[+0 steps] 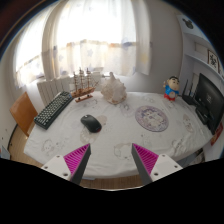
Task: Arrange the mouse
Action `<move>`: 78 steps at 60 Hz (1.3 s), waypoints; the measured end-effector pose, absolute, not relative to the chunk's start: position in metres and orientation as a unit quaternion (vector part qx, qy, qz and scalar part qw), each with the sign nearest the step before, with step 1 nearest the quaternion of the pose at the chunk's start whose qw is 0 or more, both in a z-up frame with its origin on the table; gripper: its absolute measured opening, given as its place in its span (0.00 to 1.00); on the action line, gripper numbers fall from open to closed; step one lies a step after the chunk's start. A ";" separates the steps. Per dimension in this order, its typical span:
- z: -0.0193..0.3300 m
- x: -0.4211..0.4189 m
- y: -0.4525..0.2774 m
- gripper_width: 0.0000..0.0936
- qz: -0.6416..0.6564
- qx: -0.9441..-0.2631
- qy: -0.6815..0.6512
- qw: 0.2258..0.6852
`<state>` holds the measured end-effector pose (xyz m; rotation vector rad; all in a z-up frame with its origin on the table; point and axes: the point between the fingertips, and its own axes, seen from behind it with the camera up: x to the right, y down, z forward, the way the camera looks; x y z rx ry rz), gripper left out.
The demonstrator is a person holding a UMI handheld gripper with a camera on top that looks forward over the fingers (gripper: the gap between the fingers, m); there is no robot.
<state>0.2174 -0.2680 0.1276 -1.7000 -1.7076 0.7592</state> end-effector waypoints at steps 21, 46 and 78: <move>0.063 0.143 -0.339 0.91 0.341 -0.602 -0.653 0.307; 0.001 0.012 -0.350 0.91 0.352 -0.599 -0.642 0.324; -0.005 -0.049 -0.341 0.50 0.318 -0.603 -0.652 0.332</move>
